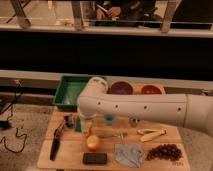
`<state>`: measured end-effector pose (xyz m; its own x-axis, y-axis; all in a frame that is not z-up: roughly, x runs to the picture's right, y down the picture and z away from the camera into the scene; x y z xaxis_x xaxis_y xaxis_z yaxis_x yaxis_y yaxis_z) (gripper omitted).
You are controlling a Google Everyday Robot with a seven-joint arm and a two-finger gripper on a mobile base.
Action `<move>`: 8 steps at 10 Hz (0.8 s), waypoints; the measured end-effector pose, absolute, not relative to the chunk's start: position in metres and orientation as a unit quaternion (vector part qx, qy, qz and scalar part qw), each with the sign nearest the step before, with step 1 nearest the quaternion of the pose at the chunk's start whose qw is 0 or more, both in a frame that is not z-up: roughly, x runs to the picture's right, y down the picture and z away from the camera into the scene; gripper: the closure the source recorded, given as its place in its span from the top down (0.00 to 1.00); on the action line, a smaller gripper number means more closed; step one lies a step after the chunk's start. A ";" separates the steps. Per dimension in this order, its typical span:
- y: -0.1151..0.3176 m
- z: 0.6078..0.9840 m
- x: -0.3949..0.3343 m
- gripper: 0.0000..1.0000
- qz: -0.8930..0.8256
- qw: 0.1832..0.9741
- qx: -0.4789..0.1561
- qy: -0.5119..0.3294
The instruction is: Place sponge in plastic cup
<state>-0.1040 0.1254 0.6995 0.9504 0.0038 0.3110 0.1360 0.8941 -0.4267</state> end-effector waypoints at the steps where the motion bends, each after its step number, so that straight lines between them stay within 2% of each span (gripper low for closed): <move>1: 0.109 0.703 -0.095 0.14 -0.025 0.965 -0.215 -0.147; 8: 0.092 0.710 -0.041 0.14 -0.016 0.972 -0.219 -0.080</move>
